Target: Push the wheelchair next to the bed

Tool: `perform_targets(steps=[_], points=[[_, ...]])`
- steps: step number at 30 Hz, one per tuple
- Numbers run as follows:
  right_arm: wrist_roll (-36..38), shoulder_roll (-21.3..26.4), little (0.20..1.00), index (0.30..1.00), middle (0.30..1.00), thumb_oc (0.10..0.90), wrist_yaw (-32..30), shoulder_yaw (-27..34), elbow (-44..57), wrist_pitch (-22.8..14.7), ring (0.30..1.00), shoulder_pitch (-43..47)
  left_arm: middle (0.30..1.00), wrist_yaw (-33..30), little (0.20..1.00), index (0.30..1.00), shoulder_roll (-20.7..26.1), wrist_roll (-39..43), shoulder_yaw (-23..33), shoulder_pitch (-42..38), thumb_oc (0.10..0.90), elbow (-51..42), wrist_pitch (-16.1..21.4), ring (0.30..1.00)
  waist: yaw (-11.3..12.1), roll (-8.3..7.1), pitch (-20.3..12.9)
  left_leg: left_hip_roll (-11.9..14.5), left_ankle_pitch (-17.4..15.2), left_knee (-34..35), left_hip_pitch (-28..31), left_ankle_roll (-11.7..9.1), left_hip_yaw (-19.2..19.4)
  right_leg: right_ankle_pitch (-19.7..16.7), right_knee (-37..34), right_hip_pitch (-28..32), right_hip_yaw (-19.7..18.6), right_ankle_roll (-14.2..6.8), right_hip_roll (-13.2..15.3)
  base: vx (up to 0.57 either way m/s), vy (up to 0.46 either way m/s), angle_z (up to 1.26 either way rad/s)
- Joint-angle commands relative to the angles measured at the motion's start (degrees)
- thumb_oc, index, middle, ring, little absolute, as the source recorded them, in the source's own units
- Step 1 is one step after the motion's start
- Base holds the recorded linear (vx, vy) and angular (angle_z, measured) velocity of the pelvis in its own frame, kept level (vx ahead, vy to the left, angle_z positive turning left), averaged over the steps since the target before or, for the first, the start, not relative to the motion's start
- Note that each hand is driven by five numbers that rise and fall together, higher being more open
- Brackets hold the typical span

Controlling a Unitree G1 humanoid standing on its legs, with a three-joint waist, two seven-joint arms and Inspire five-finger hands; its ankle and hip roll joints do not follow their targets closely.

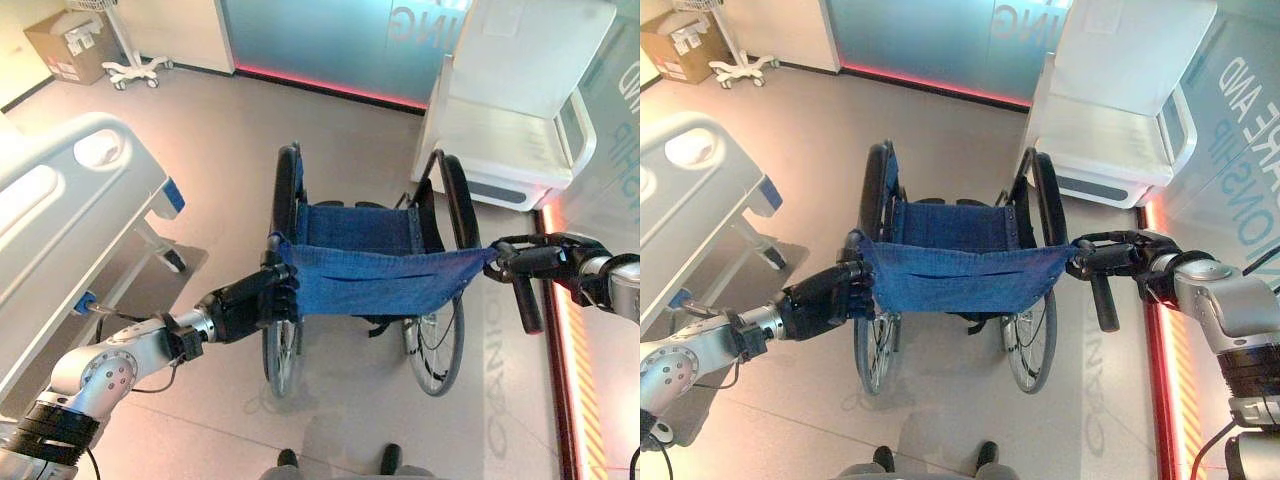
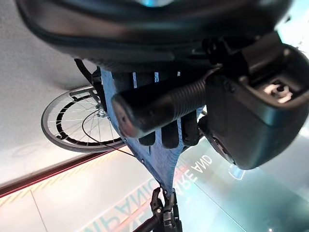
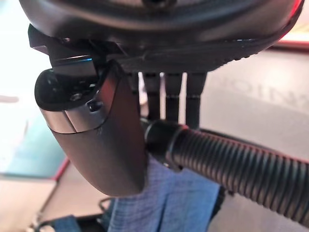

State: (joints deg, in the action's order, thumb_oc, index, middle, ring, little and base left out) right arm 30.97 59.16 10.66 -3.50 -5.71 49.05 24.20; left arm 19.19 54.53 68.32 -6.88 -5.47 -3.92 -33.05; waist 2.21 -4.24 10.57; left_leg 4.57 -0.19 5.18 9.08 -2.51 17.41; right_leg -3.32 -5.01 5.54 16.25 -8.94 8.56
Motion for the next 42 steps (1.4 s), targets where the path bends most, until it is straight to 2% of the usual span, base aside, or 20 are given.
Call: perform_targets(steps=[1, 6, 12, 13, 14, 17, 22, 24, 25, 28, 31, 37, 42], points=[[-3.51, 6.41, 0.300, 0.300, 0.300, 0.400, 8.10, -5.50, 0.75, -1.60, 0.300, 3.47, 0.300, 6.37, 0.300, 0.300, -0.31, 8.28, 1.08, -16.60, 0.400, -4.36, 7.29, 0.300, 0.22, 1.81, -5.31, 0.87, -0.90, -0.18, -0.91, -1.64, -1.24, 4.80, 4.30, 1.75, 0.98, -0.43, 0.36, 0.00, 0.000, 0.00], [-10.26, 5.19, 0.300, 0.300, 0.300, 0.400, 12.00, -5.07, 1.75, 0.78, 0.300, -0.12, 0.300, 6.85, 0.300, 0.300, -1.20, 7.15, 2.01, -14.41, 0.400, -4.94, 8.32, 0.300, 0.07, 1.97, -5.37, 0.97, -0.86, -0.18, -0.81, -1.71, -1.22, 4.79, 4.06, 1.94, 0.93, -0.40, 0.30, 0.00, 0.000, 0.00], [-12.85, 4.70, 0.300, 0.300, 0.300, 0.400, 14.06, -3.56, 1.40, 1.89, 0.300, -2.83, 0.300, 5.56, 0.300, 0.300, -0.95, 7.98, 2.56, -13.61, 0.400, -6.19, 8.41, 0.300, -0.08, 2.10, -5.23, 1.15, -0.75, -0.18, -0.68, -1.82, -1.13, 4.83, 4.05, 2.08, 0.92, -0.37, 0.18, 0.00, 0.000, 0.00], [-12.69, 4.59, 0.439, 0.439, 0.439, 0.493, 13.65, -3.42, 1.43, 1.87, 0.439, -3.05, 0.300, 5.72, 0.300, 0.300, -0.96, 7.90, 2.63, -13.46, 0.400, -6.16, 8.46, 0.300, -0.10, 2.11, -5.21, 1.17, -0.75, -0.18, -0.67, -1.85, -1.14, 4.83, 4.04, 2.08, 0.91, -0.37, 0.17, 0.00, 0.000, 0.00], [-12.19, 4.27, 0.900, 0.900, 0.900, 0.800, 12.39, -3.16, 1.38, 1.59, 0.900, -3.46, 0.300, 5.82, 0.300, 0.300, -1.09, 7.72, 2.71, -13.24, 0.400, -6.17, 8.59, 0.300, -0.14, 2.15, -5.15, 1.23, -0.71, -0.18, -0.65, -1.89, -1.15, 4.85, 4.06, 2.07, 0.86, -0.38, 0.16, 0.00, 0.000, 0.00], [-10.17, 3.92, 0.900, 0.900, 0.900, 0.800, 9.49, -2.25, 1.41, 0.79, 0.900, -3.96, 0.300, 6.05, 0.300, 0.300, -1.19, 7.73, 2.87, -13.03, 0.400, -6.32, 8.68, 0.300, -0.22, 2.25, -4.99, 1.29, -0.69, -0.18, -0.63, -1.97, -1.15, 4.80, 4.02, 2.02, 0.78, -0.41, 0.16, 0.00, 0.000, 0.00], [-3.89, 4.70, 0.900, 0.900, 0.900, 0.800, -1.42, 0.02, 0.96, -1.90, 0.900, -2.74, 0.300, 6.08, 0.300, 0.300, -0.89, 8.20, 2.94, -13.08, 0.400, -5.86, 8.95, 0.300, -0.42, 2.37, -4.79, 1.41, -0.73, -0.18, -0.42, -2.05, -1.08, 4.88, 4.13, 2.09, 0.60, -0.42, -0.02, 0.00, 0.000, 0.00], [-1.47, 5.16, 0.900, 0.900, 0.900, 0.800, -4.59, 1.05, 1.18, -2.08, 0.900, -1.97, 0.300, 6.08, 0.300, 0.300, -0.77, 8.40, 3.28, -13.08, 0.400, -5.75, 8.76, 0.300, -0.51, 2.36, -4.80, 1.44, -0.83, -0.18, -0.34, -2.04, -1.02, 4.93, 4.21, 2.07, 0.51, -0.45, -0.06, 0.00, 0.000, 0.00], [0.89, 5.77, 0.900, 0.900, 0.900, 0.800, -8.35, 2.40, 1.33, -2.25, 0.900, -1.25, 0.300, 5.73, 0.300, 0.300, -0.56, 8.73, 3.76, -12.99, 0.400, -6.01, 8.37, 0.300, -0.62, 2.36, -4.84, 1.48, -0.90, -0.18, -0.22, -2.02, -0.95, 4.98, 4.35, 2.04, 0.46, -0.46, -0.08, 0.00, 0.000, 0.00], [3.14, 6.52, 0.900, 0.900, 0.900, 0.800, -10.88, 4.26, 1.17, -1.74, 0.900, -0.28, 0.300, 5.57, 0.300, 0.300, -0.47, 8.87, 4.38, -13.14, 0.400, -5.83, 7.94, 0.300, -0.77, 2.39, -5.06, 1.47, -1.11, -0.18, -0.17, -1.93, -0.75, 5.15, 4.47, 1.97, 0.33, -0.50, -0.09, 0.00, 0.000, 0.00], [4.15, 6.93, 0.900, 0.900, 0.900, 0.800, -11.19, 6.80, 2.28, -1.51, 0.900, -2.06, 0.300, 5.35, 0.300, 0.300, -0.25, 9.31, 5.82, -12.88, 0.400, -5.99, 7.33, 0.300, -1.09, 2.45, -5.13, 1.49, -1.19, -0.18, -0.12, -1.84, -0.65, 5.32, 4.67, 1.84, 0.12, -0.46, -0.12, 0.00, 0.000, 0.00], [5.97, 5.56, 0.900, 0.900, 0.900, 0.800, -12.21, 10.97, 4.50, -3.82, 0.900, -6.61, 0.300, 5.59, 0.300, 0.300, -0.19, 9.32, 7.20, -12.27, 0.400, -5.72, 7.32, 0.300, -1.59, 2.49, -5.14, 1.53, -1.37, -0.18, -0.07, -1.73, -0.29, 5.46, 4.84, 1.62, -0.26, -0.44, -0.22, 0.00, 0.000, 0.00], [4.77, 4.71, 0.900, 0.900, 0.900, 0.800, -6.57, 13.53, 7.26, -2.71, 0.900, -11.63, 0.300, 5.76, 0.300, 0.300, -0.45, 8.85, 8.43, -10.78, 0.400, -6.31, 7.77, 0.300, -2.18, 2.58, -4.92, 1.63, -1.27, -0.18, -0.19, -1.71, 0.07, 5.51, 4.94, 1.31, -0.61, -0.42, -0.30, -0.01, 0.003, 0.00]])
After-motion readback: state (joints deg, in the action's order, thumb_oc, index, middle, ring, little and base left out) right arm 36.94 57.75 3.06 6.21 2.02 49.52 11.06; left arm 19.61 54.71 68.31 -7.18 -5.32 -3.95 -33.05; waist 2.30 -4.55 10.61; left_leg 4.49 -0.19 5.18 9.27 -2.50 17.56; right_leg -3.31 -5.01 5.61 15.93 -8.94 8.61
